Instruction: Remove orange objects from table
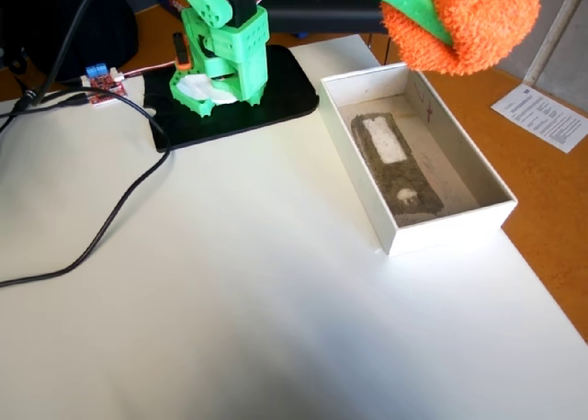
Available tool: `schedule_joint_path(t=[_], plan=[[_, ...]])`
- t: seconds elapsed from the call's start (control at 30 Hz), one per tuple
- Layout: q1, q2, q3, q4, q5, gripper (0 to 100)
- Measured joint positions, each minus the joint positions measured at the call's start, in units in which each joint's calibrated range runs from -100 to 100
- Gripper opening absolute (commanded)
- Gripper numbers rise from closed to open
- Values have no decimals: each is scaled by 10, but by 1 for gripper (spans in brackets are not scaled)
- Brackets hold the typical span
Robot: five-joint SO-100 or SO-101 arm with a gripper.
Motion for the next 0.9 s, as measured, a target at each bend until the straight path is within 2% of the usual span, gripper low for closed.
schedule_joint_path(t=[0.07,0.17,0.33,0.37,0.4,0.43,0.5,0.57,0.73,0.9], plan=[[-9,15,-3,-19,12,0],[-60,108,-102,-80,34,1],[-135,365,-428,-185,97,4],[-151,429,-510,-192,106,7],[-164,487,-590,-196,116,21],[-175,541,-662,-201,127,40],[-189,618,-764,-230,145,44],[-200,641,-785,-277,163,44],[-227,653,-711,-401,179,44],[-221,654,-683,-441,184,44]])
